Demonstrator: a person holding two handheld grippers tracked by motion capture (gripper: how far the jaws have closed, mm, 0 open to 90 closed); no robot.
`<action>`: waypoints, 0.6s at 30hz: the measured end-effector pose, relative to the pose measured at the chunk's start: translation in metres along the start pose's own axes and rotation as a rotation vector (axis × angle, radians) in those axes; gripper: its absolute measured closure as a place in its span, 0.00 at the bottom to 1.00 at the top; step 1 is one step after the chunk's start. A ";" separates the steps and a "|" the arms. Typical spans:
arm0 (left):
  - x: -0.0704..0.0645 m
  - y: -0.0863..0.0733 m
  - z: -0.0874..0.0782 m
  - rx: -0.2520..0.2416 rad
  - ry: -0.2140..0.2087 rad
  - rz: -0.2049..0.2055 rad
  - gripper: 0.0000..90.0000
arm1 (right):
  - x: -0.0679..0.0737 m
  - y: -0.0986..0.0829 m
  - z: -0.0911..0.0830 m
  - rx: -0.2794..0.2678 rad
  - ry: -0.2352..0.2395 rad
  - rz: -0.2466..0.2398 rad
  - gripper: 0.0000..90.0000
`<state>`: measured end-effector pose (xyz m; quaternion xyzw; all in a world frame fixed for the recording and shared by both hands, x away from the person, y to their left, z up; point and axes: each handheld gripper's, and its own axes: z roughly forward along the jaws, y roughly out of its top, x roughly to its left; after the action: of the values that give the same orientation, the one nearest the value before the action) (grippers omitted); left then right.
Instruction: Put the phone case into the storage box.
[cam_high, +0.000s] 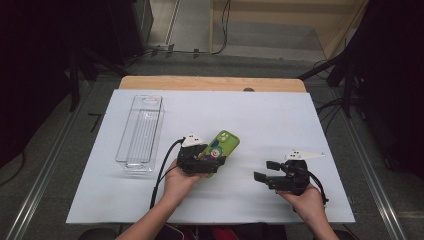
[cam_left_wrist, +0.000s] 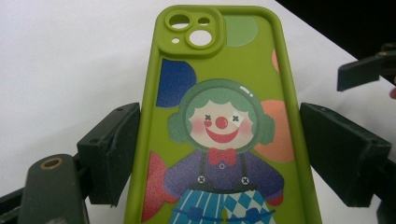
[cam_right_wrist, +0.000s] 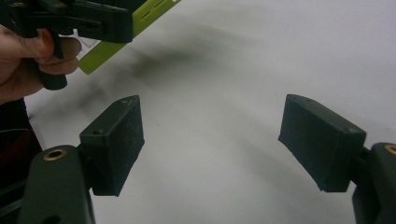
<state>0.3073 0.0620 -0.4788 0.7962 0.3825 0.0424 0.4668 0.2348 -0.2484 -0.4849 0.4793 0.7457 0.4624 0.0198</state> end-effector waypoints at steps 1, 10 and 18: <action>0.001 0.000 0.001 0.000 -0.003 0.002 0.19 | 0.000 0.001 0.000 -0.002 -0.003 -0.002 0.22; 0.001 0.000 0.007 -0.054 0.037 -0.009 0.19 | 0.003 0.009 0.006 -0.018 -0.041 0.044 0.22; 0.006 0.000 0.010 -0.099 0.045 -0.038 0.19 | 0.010 0.019 0.010 -0.034 -0.026 0.045 0.23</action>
<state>0.3161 0.0585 -0.4863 0.7634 0.4055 0.0702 0.4978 0.2475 -0.2329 -0.4727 0.5013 0.7265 0.4693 0.0274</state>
